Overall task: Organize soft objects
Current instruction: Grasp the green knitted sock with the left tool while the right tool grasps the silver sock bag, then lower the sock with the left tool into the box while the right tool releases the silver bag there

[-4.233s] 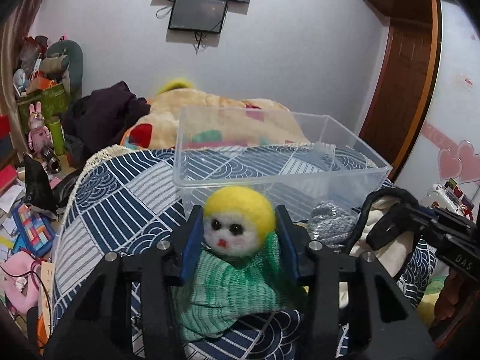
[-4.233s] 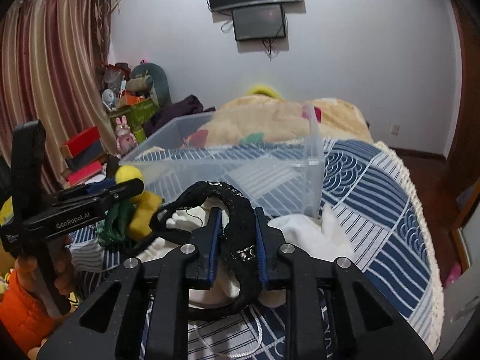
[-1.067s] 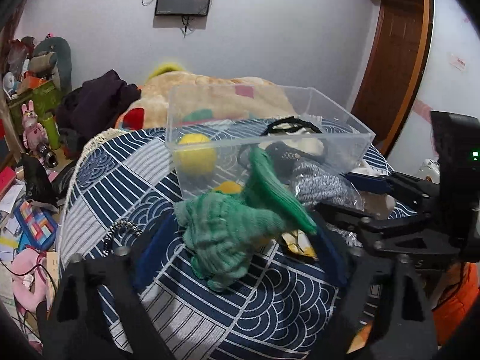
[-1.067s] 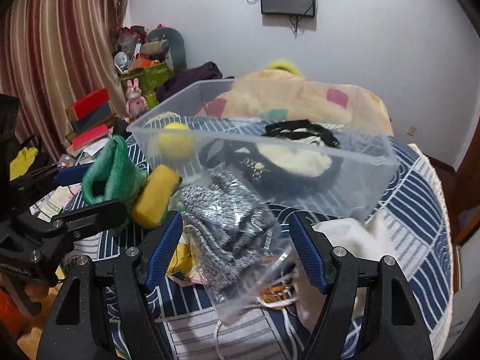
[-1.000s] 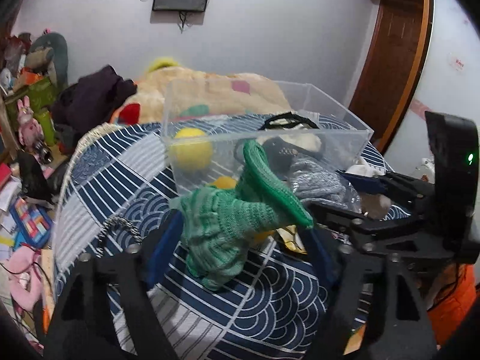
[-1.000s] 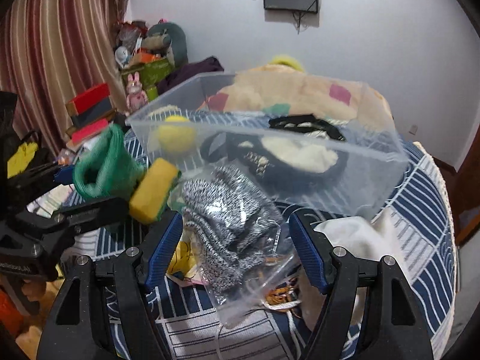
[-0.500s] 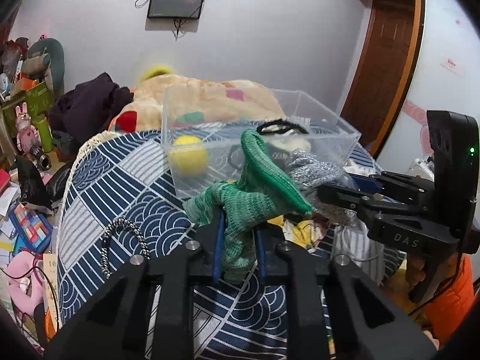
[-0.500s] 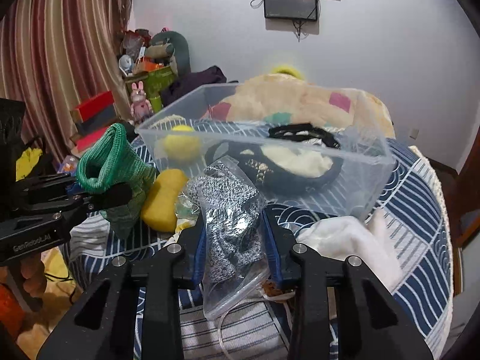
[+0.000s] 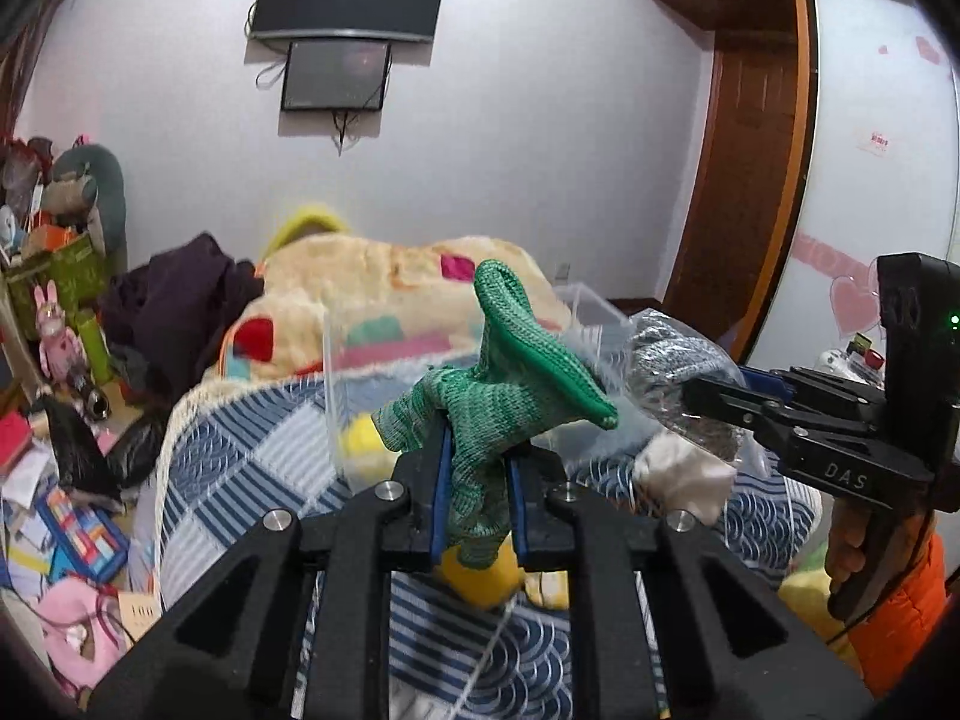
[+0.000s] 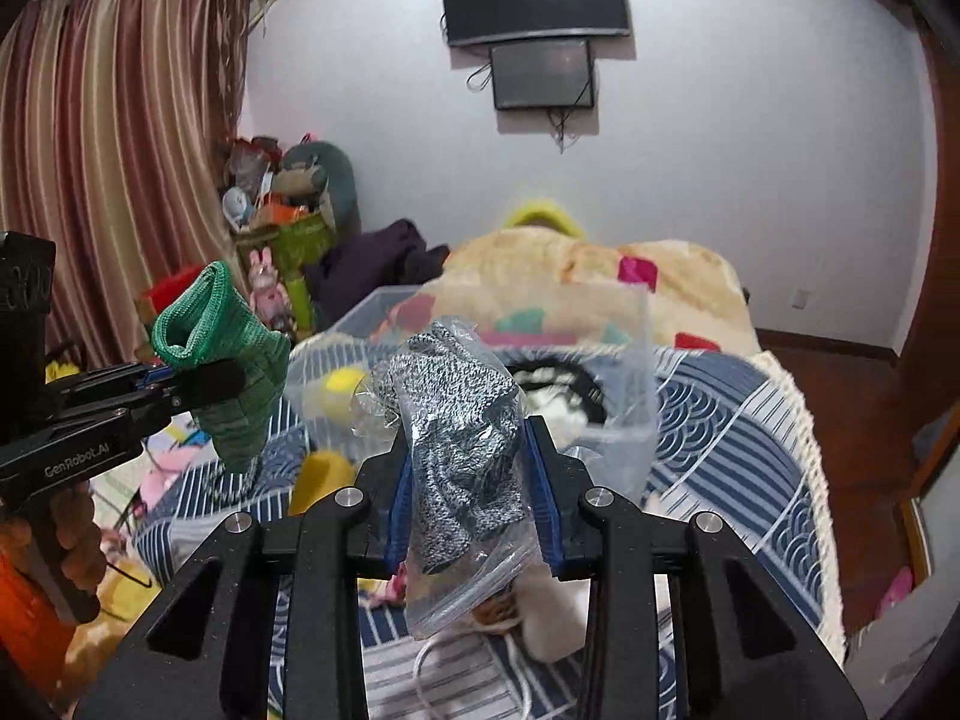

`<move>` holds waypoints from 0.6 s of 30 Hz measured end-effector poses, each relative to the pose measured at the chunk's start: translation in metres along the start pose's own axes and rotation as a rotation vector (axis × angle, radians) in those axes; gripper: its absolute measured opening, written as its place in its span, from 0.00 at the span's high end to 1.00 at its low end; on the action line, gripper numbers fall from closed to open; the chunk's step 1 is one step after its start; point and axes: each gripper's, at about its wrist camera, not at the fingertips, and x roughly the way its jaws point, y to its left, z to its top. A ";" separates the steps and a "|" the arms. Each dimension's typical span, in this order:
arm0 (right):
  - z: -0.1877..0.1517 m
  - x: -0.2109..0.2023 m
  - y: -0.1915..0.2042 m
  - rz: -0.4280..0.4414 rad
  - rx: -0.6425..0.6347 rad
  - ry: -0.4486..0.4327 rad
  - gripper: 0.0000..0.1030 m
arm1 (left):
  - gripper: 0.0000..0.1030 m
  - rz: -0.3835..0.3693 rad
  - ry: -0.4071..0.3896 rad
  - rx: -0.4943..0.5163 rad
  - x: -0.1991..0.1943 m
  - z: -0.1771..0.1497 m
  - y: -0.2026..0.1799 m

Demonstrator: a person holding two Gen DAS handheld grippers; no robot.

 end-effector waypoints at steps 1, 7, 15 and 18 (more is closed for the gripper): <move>0.003 -0.001 0.000 -0.005 0.001 -0.009 0.70 | 0.85 -0.004 -0.006 0.001 0.001 0.003 0.000; 0.022 0.005 -0.006 -0.031 0.009 -0.049 0.70 | 0.85 0.018 -0.020 0.022 0.025 0.023 -0.002; 0.034 0.046 -0.019 -0.060 0.059 0.003 0.70 | 0.85 0.021 0.045 0.013 0.073 0.033 0.002; 0.032 0.060 -0.022 -0.057 0.079 0.040 0.70 | 0.85 0.022 0.086 -0.003 0.095 0.033 0.007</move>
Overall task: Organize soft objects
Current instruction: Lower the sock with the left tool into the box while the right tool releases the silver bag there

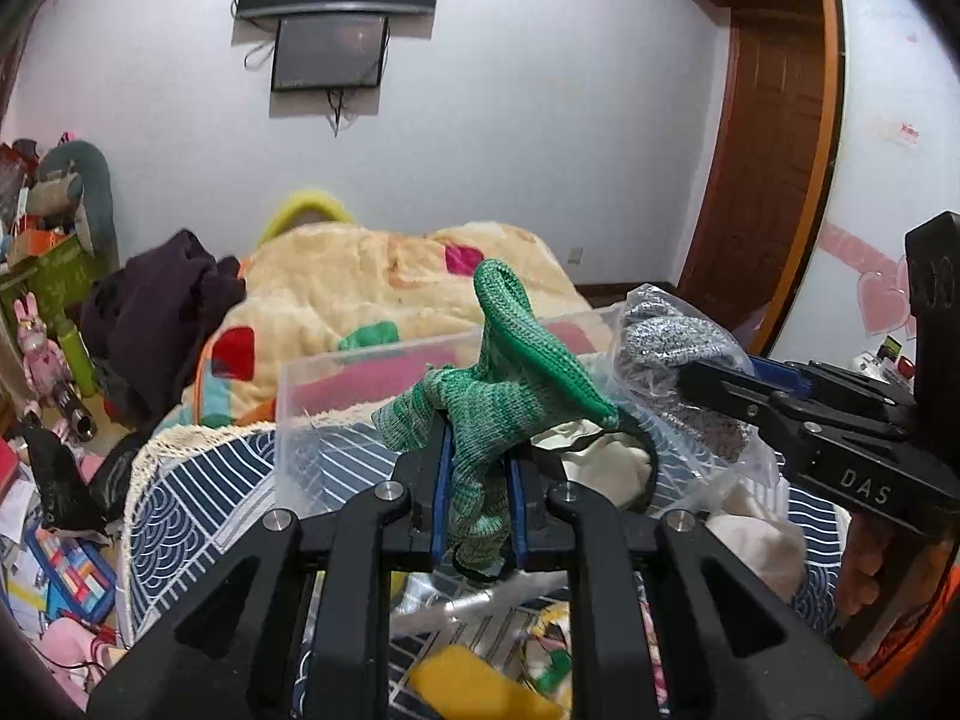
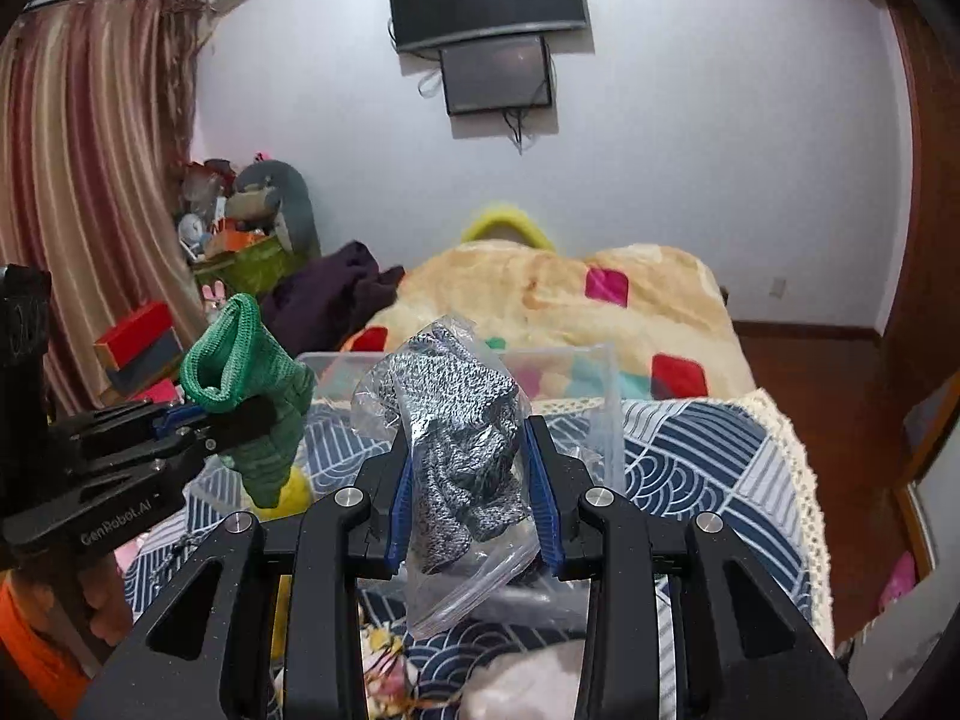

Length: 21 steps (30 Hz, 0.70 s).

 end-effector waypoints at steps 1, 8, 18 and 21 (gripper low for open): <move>-0.001 0.005 -0.001 -0.004 0.002 0.013 0.70 | 0.85 0.001 0.010 -0.003 0.006 0.000 0.001; -0.007 0.027 0.000 -0.038 -0.035 0.100 0.70 | 0.85 0.025 0.090 0.024 0.045 -0.003 0.001; -0.008 0.031 0.003 -0.060 -0.100 0.149 0.68 | 0.58 0.031 0.137 0.046 0.055 -0.009 -0.006; -0.009 0.027 0.002 -0.051 -0.102 0.154 0.67 | 0.48 0.032 0.107 0.055 0.043 -0.010 -0.010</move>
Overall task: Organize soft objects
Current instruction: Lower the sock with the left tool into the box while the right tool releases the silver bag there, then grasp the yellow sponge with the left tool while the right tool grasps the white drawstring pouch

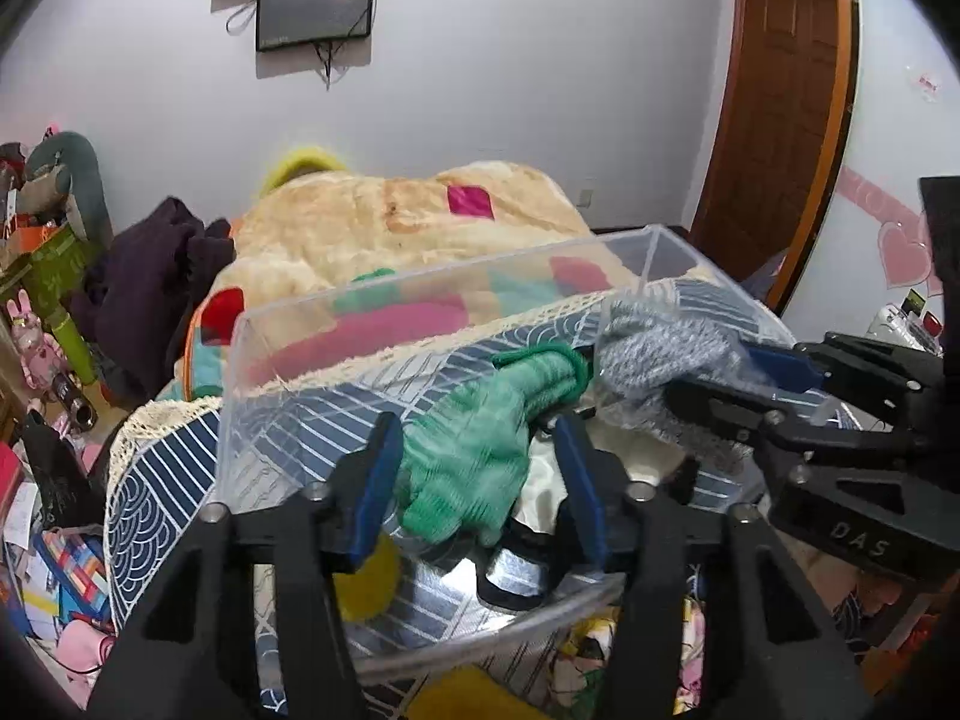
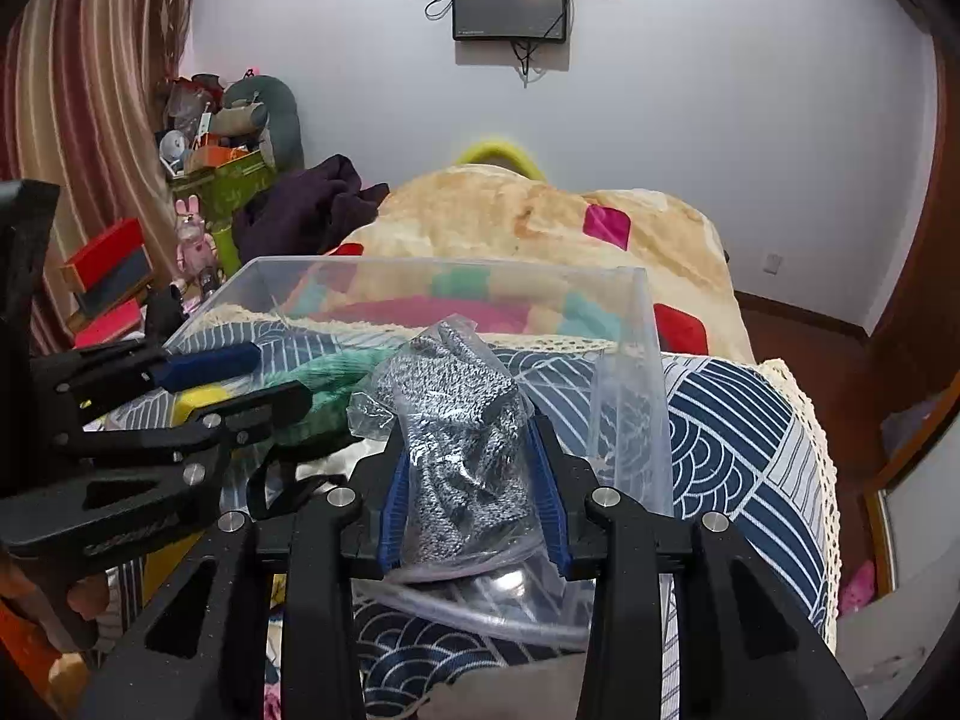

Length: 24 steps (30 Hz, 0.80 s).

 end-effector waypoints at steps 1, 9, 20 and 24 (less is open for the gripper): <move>0.001 0.000 0.000 -0.001 -0.003 0.000 0.67 | 0.48 -0.002 -0.008 0.007 -0.005 0.000 -0.002; 0.003 -0.029 0.001 -0.014 -0.024 -0.070 0.52 | 0.37 -0.020 -0.076 0.017 -0.048 -0.003 -0.007; -0.013 -0.081 -0.007 -0.004 -0.014 -0.178 0.29 | 0.15 -0.021 -0.134 0.002 -0.098 -0.025 -0.003; -0.032 -0.079 -0.007 -0.030 -0.021 -0.143 0.29 | 0.15 -0.019 -0.083 -0.004 -0.094 -0.048 -0.003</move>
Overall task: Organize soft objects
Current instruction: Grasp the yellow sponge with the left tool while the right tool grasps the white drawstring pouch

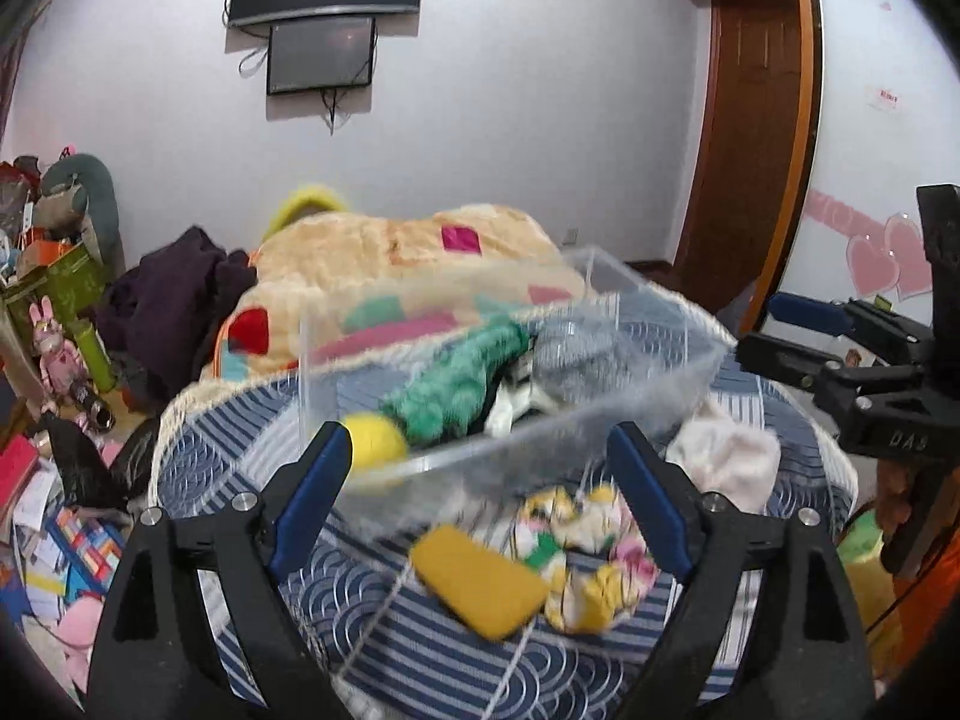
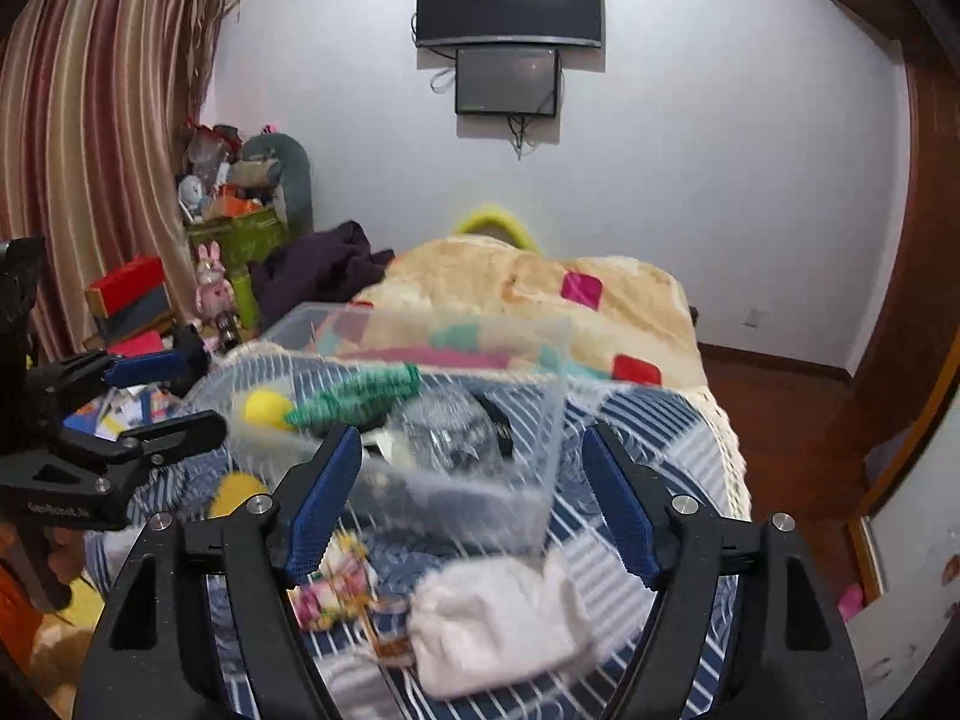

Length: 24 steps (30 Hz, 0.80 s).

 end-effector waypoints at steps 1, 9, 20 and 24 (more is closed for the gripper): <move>-0.005 0.002 -0.001 -0.002 0.005 0.014 0.29 | 0.15 -0.002 0.016 -0.009 0.002 -0.006 0.001; -0.047 0.028 -0.005 0.026 0.066 0.151 0.29 | 0.15 -0.021 0.156 -0.088 0.031 -0.049 0.005; -0.068 0.037 -0.021 0.057 0.124 0.196 0.46 | 0.49 -0.058 0.185 -0.146 0.045 -0.068 0.006; -0.070 0.032 -0.022 0.098 0.151 0.188 0.66 | 0.56 -0.072 0.171 -0.153 0.035 -0.071 0.008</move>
